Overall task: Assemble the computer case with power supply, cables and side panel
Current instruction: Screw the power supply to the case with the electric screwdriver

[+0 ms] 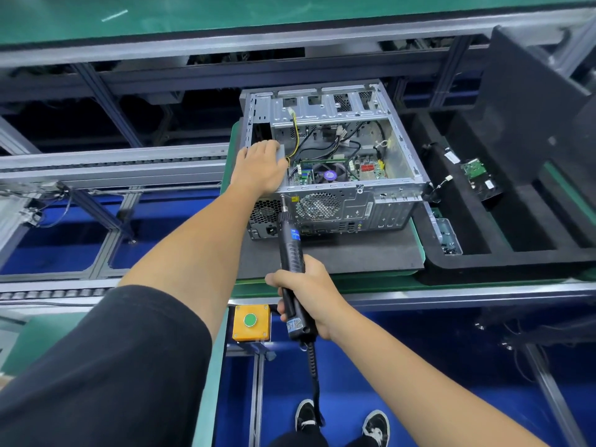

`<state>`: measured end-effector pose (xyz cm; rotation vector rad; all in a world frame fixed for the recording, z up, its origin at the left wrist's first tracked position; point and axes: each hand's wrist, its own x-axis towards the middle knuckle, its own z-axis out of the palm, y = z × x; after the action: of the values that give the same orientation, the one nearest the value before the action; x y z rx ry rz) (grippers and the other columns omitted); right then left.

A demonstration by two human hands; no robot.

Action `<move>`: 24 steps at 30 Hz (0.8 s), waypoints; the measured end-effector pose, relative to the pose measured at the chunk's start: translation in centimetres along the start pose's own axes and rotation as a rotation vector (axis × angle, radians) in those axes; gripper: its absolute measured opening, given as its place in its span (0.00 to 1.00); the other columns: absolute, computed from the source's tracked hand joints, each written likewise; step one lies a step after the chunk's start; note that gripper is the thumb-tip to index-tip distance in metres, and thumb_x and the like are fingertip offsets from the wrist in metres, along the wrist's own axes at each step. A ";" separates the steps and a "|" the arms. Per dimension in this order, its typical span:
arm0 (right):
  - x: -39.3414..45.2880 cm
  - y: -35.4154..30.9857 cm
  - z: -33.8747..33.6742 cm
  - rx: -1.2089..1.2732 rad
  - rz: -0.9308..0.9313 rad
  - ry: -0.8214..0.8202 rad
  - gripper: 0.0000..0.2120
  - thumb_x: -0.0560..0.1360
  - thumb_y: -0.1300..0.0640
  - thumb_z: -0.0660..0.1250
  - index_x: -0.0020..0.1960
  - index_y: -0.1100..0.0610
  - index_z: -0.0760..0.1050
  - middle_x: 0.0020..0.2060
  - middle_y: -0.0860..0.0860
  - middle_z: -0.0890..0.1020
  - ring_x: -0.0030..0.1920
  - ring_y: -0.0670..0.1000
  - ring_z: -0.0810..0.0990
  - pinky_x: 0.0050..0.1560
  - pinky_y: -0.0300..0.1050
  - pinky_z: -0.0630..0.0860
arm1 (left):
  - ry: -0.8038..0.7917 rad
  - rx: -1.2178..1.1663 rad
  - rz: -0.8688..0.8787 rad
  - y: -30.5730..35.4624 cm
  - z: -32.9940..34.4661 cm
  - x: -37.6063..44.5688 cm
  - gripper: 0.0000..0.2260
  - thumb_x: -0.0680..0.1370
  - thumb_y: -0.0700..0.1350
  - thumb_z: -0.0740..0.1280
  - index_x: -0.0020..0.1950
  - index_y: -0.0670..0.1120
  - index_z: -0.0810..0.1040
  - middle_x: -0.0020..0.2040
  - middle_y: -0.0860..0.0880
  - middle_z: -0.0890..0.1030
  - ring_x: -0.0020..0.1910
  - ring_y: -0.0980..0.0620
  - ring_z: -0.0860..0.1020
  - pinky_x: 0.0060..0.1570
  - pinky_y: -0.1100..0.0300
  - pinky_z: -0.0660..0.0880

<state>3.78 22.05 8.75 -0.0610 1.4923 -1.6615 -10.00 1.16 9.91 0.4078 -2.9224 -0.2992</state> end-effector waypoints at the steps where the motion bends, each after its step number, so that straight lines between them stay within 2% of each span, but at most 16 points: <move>1: -0.1 -0.1 0.0 -0.003 0.000 0.000 0.15 0.72 0.61 0.73 0.49 0.57 0.66 0.35 0.55 0.73 0.27 0.51 0.74 0.30 0.46 0.76 | -0.002 0.001 0.004 0.0 0.0 0.0 0.20 0.81 0.49 0.52 0.71 0.45 0.66 0.69 0.47 0.70 0.69 0.48 0.65 0.71 0.49 0.54; 4: -0.2 -0.4 -0.2 -0.004 0.013 0.004 0.15 0.72 0.60 0.73 0.50 0.57 0.67 0.36 0.56 0.73 0.27 0.52 0.74 0.29 0.46 0.75 | -0.021 -0.006 0.010 -0.1 0.0 0.0 0.21 0.81 0.51 0.52 0.71 0.45 0.65 0.68 0.46 0.70 0.69 0.48 0.65 0.71 0.48 0.54; 8: -0.4 -0.8 -0.2 -0.001 0.025 0.006 0.15 0.73 0.60 0.73 0.50 0.58 0.66 0.38 0.56 0.72 0.26 0.51 0.74 0.28 0.44 0.74 | -0.100 -0.031 0.017 -0.4 0.0 0.1 0.26 0.79 0.57 0.54 0.74 0.46 0.62 0.75 0.44 0.63 0.74 0.47 0.60 0.74 0.46 0.50; 12: -0.9 -0.9 -0.6 -0.009 0.017 -0.003 0.14 0.73 0.61 0.72 0.49 0.58 0.66 0.37 0.56 0.72 0.27 0.52 0.74 0.28 0.45 0.73 | -0.066 -0.064 0.037 -0.4 0.0 -0.1 0.26 0.77 0.58 0.57 0.72 0.46 0.64 0.70 0.46 0.68 0.69 0.47 0.66 0.71 0.47 0.52; 17: -1.8 -1.3 -1.8 -0.032 -0.044 -0.013 0.13 0.72 0.60 0.72 0.48 0.56 0.67 0.36 0.55 0.74 0.27 0.52 0.75 0.28 0.44 0.75 | -0.021 -0.085 0.002 0.0 -0.1 0.2 0.24 0.77 0.56 0.59 0.70 0.46 0.67 0.69 0.48 0.72 0.67 0.47 0.69 0.68 0.48 0.58; 24: -0.6 -6.7 -4.4 0.004 -0.138 0.061 0.11 0.73 0.62 0.72 0.47 0.59 0.69 0.30 0.55 0.73 0.25 0.53 0.74 0.26 0.43 0.72 | -0.008 -0.065 -0.057 0.9 -0.6 0.5 0.20 0.80 0.53 0.59 0.69 0.45 0.68 0.68 0.46 0.72 0.66 0.44 0.70 0.67 0.48 0.62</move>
<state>-2.02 25.16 13.39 -0.1145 1.5603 -1.7900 -10.57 1.73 10.71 0.4817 -2.9032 -0.4041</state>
